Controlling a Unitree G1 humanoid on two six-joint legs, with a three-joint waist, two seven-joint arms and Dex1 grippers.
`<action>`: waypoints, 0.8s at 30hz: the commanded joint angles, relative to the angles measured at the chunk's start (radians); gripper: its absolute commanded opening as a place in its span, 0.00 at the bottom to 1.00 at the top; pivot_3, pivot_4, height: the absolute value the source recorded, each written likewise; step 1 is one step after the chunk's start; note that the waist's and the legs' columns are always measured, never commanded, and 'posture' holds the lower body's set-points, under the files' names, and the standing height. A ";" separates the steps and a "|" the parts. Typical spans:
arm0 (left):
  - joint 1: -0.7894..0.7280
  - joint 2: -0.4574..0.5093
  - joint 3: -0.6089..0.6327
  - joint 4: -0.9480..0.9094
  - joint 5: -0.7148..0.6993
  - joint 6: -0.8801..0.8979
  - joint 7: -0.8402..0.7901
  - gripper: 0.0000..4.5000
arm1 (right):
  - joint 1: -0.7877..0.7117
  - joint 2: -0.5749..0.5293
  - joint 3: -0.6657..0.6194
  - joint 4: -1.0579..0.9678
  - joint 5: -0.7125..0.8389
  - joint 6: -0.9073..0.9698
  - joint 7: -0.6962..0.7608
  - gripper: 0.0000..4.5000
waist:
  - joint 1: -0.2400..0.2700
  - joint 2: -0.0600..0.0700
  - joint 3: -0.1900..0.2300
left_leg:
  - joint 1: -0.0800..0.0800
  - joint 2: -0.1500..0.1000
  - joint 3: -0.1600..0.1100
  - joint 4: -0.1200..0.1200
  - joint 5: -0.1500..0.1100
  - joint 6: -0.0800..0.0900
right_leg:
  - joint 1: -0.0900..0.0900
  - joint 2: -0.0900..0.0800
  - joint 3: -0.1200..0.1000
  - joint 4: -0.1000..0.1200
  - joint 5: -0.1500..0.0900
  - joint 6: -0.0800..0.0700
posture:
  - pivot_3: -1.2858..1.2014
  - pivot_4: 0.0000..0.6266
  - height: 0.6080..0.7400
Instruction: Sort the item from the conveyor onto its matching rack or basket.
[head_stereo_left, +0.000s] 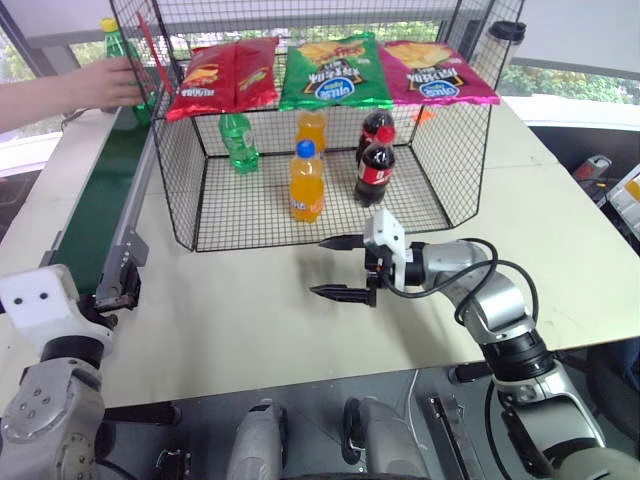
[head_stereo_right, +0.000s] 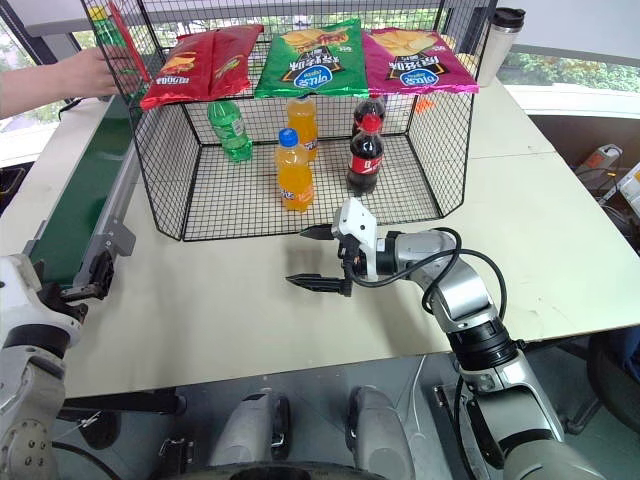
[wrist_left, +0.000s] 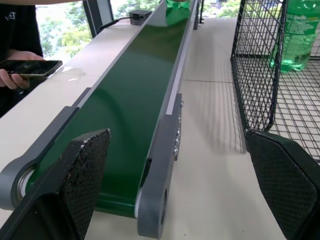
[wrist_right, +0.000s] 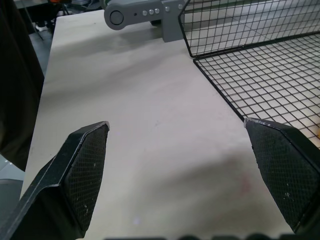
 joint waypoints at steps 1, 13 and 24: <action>0.003 0.016 0.039 -0.015 -0.017 -0.007 0.009 0.99 | -0.019 -0.003 -0.017 -0.074 0.043 -0.001 0.018 1.00 | 0.000 0.000 0.000 | 0.000 0.000 0.000 0.000 0.000 0.000 | 0.000 0.000 0.000 0.000 0.000 0.000 | 0.52 0.24 1.00; 0.012 0.035 0.074 0.010 -0.046 -0.017 0.026 0.99 | -0.011 0.028 -0.044 -0.104 0.111 0.003 -0.022 1.00 | 0.000 0.000 0.000 | 0.000 0.000 0.000 0.000 0.000 0.000 | 0.000 0.000 0.000 0.000 0.000 0.000 | 0.52 0.24 1.00; 0.003 0.055 0.110 0.079 -0.052 -0.047 0.032 0.99 | -0.015 0.026 -0.025 -0.065 0.072 -0.024 -0.030 1.00 | 0.000 0.000 0.000 | 0.000 0.000 0.000 0.000 0.000 0.000 | 0.000 0.000 0.000 0.000 0.000 0.000 | 0.52 0.24 1.00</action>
